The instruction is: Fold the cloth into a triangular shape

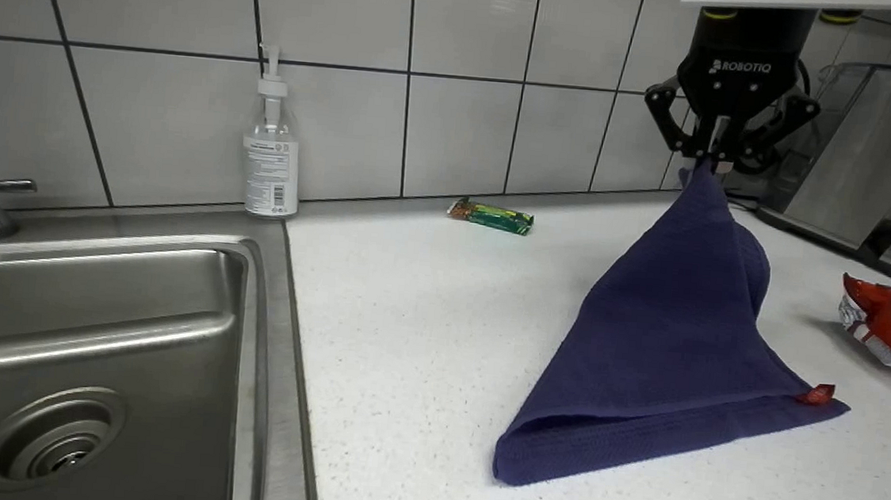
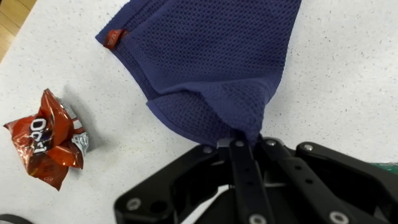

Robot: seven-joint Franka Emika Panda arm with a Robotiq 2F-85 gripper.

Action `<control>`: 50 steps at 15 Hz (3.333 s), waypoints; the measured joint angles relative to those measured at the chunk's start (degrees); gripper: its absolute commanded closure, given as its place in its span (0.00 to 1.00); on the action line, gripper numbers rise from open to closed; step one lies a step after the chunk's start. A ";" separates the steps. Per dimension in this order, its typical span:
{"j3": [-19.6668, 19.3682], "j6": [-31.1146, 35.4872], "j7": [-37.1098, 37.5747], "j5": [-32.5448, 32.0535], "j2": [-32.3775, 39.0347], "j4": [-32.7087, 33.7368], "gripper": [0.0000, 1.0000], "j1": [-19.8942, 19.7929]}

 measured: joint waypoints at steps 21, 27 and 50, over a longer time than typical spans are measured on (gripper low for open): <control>9.90 -0.67 19.42 -5.52 -3.27 -6.36 0.99 3.21; 11.46 -1.42 22.68 -7.76 -3.03 -6.70 0.99 4.57; 12.76 -2.84 28.58 -9.36 0.43 -5.39 0.99 8.57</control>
